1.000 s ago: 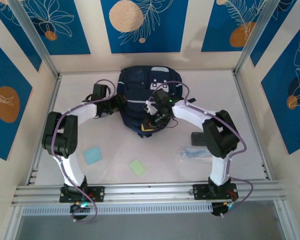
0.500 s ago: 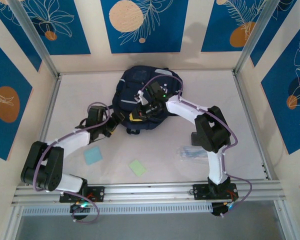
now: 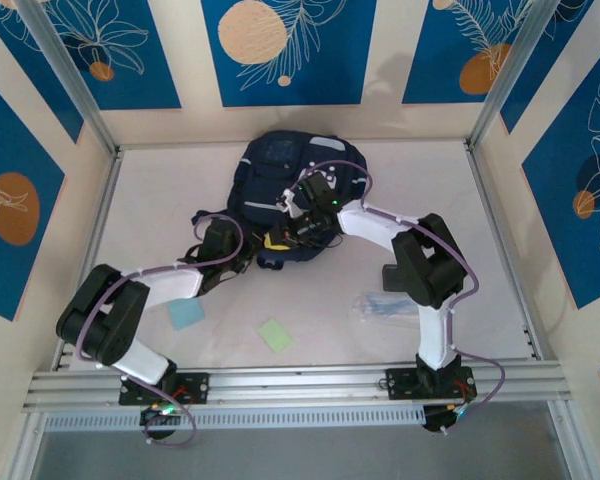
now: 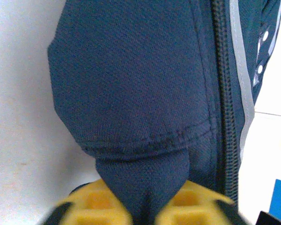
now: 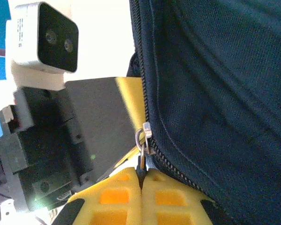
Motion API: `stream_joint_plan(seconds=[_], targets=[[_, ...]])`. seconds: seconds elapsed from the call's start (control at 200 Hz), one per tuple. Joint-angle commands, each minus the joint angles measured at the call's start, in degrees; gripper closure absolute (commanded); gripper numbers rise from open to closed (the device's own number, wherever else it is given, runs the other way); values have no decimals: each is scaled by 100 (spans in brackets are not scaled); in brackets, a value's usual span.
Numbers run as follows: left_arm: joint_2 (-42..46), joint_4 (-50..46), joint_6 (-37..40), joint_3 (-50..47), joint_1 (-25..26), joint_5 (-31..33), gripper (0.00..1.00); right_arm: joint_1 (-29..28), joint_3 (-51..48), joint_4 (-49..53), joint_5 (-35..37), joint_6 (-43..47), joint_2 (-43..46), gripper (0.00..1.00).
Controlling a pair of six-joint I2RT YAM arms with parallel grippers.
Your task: Pack the student bag
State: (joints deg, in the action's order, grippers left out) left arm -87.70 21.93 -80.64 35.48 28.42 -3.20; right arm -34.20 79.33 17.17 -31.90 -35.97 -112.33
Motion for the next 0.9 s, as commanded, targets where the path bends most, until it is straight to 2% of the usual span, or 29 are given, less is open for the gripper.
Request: stream_joint_plan(seconds=[0.0, 0.1, 0.195, 0.28, 0.54, 0.74, 0.89], targets=[[94, 530, -139, -38, -2, 472, 100, 146, -148, 230, -323, 417, 520, 100], [385, 160, 124, -38, -94, 504, 100, 241, -286, 1168, -12, 1173, 721, 100], [728, -299, 429, -30, -168, 564, 100, 327, -534, 2058, 838, 1802, 971, 100], [957, -628, 681, -6, -212, 540, 100, 483, -805, 2423, 1449, 2057, 1189, 100], [1261, -1238, 1162, 125, -376, 19, 100, 995, -919, 2478, 3258, 2894, 1293, 100], [1462, -1723, 1531, 251, -563, -464, 100, 1411, -163, 2367, 4519, 3930, 446, 100], [1701, -2088, 1731, 219, -660, -536, 100, 1697, 461, 2417, 4903, 4393, -91, 100]])
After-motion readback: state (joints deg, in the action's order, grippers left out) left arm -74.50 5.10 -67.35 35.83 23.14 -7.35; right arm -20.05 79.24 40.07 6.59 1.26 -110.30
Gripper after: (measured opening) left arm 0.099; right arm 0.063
